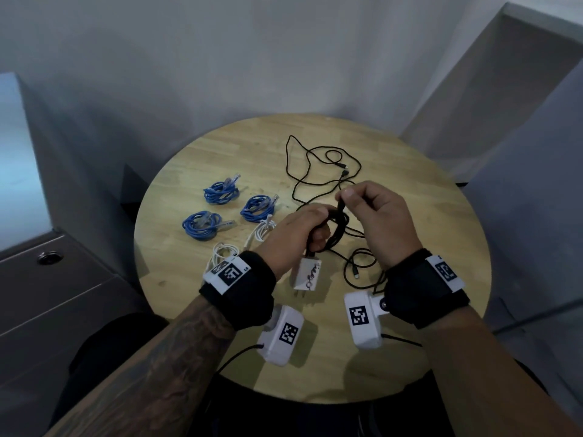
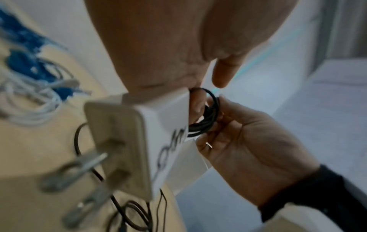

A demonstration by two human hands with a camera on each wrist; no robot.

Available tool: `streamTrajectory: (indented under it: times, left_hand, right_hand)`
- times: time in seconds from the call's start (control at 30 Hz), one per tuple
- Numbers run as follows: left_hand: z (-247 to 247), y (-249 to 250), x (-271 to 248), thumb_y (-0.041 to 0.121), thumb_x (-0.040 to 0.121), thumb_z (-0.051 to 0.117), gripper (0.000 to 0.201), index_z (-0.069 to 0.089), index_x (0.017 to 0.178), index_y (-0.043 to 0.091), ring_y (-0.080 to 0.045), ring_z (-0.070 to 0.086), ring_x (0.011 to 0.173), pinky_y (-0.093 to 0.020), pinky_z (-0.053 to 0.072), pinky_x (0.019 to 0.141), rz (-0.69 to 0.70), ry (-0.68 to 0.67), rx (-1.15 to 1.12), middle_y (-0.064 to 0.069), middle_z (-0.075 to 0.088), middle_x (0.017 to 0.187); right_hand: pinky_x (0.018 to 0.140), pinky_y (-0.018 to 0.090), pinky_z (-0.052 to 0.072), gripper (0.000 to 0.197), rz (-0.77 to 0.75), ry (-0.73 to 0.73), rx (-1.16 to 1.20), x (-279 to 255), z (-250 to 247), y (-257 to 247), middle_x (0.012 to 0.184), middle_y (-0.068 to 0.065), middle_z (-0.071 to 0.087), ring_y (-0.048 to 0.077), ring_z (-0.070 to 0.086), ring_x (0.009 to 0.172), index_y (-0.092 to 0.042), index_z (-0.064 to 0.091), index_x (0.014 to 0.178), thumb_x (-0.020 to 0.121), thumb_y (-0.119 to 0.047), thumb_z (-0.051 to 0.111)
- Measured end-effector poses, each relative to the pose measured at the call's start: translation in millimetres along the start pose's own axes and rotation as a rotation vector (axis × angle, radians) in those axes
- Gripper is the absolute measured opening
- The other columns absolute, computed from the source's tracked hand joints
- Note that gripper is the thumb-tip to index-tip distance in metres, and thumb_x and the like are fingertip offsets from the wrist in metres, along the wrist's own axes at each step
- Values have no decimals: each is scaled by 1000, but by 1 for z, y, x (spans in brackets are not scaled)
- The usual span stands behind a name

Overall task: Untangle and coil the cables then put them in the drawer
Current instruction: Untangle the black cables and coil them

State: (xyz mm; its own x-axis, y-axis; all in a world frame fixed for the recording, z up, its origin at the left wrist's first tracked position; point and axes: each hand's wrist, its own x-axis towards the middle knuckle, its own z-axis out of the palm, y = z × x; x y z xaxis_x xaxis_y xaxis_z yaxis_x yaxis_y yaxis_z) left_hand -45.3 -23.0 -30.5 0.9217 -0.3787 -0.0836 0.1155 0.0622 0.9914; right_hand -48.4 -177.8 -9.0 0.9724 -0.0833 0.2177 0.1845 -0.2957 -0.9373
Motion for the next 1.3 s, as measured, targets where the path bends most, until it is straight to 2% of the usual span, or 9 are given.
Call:
streamTrajectory:
  times: [0.1, 0.23, 0.4, 0.5, 0.63, 0.83, 1.03, 1.17, 1.3]
  left_hand:
    - [8, -9, 0, 26, 106, 34, 35, 58, 117, 3, -8, 34, 58, -21, 30, 56, 5, -9, 19, 7, 36, 63]
    - [21, -22, -6, 25, 106, 37, 27, 60, 92, 20, -11, 30, 58, -26, 24, 56, 23, -51, -14, 5, 34, 64]
    - [17, -17, -9, 13, 104, 40, 26, 55, 124, 4, -10, 40, 61, -21, 36, 58, 0, 13, -26, 1, 41, 68]
    - [8, -15, -11, 8, 102, 43, 22, 52, 120, 0, -11, 44, 60, -21, 41, 59, 27, 47, -25, 1, 47, 67]
    - [1, -13, -13, 8, 102, 45, 16, 57, 112, 5, -12, 46, 57, -22, 44, 57, 52, 115, -32, 1, 51, 65]
    - [-5, -6, -6, 10, 103, 40, 7, 47, 107, 8, -12, 41, 56, -28, 36, 60, 78, 197, -55, 2, 47, 63]
    - [-6, -4, -7, 7, 103, 40, 6, 46, 104, 9, -14, 45, 57, -26, 41, 57, 55, 165, -80, 0, 49, 63]
    - [-4, -2, -8, 7, 102, 44, 5, 48, 104, 9, -16, 52, 59, -30, 48, 61, 87, 202, -51, -3, 54, 66]
    - [-2, -2, -8, 7, 100, 49, 5, 53, 102, 8, -18, 55, 67, -47, 54, 69, 162, 259, -32, -5, 58, 72]
  right_hand:
    - [69, 10, 42, 16, -13, 78, 81, 1, 5, -4, 69, -19, 60, -5, 51, 67, -8, 67, 89, 99, -16, 57]
    - [73, 13, 45, 16, -63, 114, 80, 1, 8, -8, 88, 7, 66, 2, 54, 76, -15, 63, 85, 99, -15, 56]
    - [72, 22, 43, 17, 97, 242, 156, 11, 1, 5, 74, -11, 59, 1, 50, 67, -18, 68, 86, 98, -23, 57]
    - [69, 33, 44, 19, 136, 211, 140, 11, 3, 8, 72, -5, 59, 12, 53, 70, -23, 67, 83, 97, -30, 56]
    - [63, 20, 47, 6, 4, 149, -14, 4, 4, 9, 77, -4, 61, 13, 60, 69, -19, 57, 99, 100, -23, 53]
    - [61, 8, 43, 15, 14, 31, -174, -6, 10, 16, 83, -5, 67, -2, 58, 71, -17, 67, 89, 99, -23, 57]
    - [79, 44, 61, 14, 229, 13, 135, -11, 27, 15, 89, 10, 75, 26, 73, 83, -9, 66, 97, 100, -17, 55]
    - [90, 49, 57, 24, 281, -16, 232, -11, 25, 9, 81, 11, 74, 24, 72, 82, -6, 71, 96, 99, -21, 53]
    - [78, 30, 56, 16, 129, -74, 126, -11, 21, 4, 83, -1, 73, 11, 68, 81, -15, 71, 96, 92, -29, 68]
